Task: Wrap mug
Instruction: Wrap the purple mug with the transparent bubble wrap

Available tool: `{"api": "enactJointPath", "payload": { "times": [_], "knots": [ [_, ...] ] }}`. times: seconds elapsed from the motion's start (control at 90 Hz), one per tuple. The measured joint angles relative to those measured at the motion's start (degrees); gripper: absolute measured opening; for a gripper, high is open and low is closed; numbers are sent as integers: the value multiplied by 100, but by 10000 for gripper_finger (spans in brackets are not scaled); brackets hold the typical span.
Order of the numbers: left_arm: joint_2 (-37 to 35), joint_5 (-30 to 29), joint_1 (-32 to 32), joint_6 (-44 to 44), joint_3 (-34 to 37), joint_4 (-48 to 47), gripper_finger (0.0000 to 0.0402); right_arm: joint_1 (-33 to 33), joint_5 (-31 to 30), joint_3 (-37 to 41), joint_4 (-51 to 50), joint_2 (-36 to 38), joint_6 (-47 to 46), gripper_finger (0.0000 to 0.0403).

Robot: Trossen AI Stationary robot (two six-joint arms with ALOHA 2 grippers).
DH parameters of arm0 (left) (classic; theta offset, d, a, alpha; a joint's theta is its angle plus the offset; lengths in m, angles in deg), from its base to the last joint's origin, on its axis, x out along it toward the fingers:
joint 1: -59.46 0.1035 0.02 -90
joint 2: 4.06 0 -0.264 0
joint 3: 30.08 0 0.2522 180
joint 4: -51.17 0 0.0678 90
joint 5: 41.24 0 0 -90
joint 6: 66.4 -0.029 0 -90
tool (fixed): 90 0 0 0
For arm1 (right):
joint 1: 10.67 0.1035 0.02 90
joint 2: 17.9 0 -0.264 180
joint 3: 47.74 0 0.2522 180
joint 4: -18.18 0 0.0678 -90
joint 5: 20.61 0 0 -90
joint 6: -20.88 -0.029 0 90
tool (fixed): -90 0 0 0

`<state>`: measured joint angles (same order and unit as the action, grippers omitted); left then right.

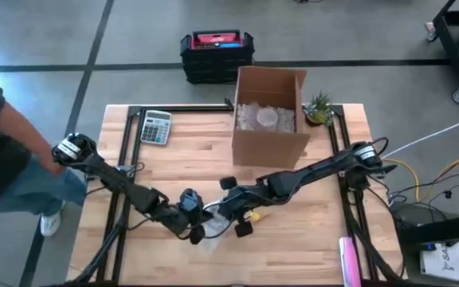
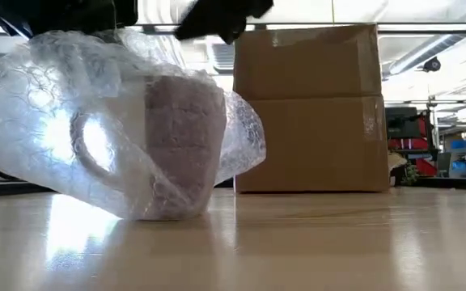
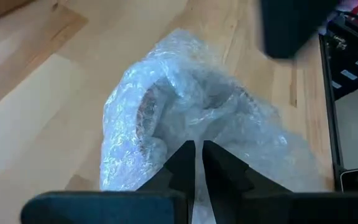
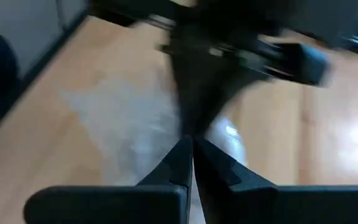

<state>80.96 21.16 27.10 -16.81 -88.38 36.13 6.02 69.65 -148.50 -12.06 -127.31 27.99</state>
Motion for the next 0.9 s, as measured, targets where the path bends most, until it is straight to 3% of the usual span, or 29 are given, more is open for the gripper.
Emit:
{"api": "enactJointPath", "payload": {
  "times": [0.267, 0.411, 0.533, 0.678, 0.9],
  "knots": [
    [-54, 13, 0, -40, -38, -39, 20, -65, -221, 11, -57, -645, -219, 0],
    [-299, 476, -42, -23, -349, -213, 20, -222, -288, -13, -359, -752, -322, 0],
    [-488, 533, -251, 67, -766, -782, 20, -243, -352, -7, -343, -775, -347, 0],
    [-329, 574, -530, 462, -771, -1168, 20, -230, -338, 0, -256, -773, -414, 0],
    [-7, 104, -388, 299, -768, -1025, 20, -208, -337, 0, -208, -784, -417, 0]
  ]
}}
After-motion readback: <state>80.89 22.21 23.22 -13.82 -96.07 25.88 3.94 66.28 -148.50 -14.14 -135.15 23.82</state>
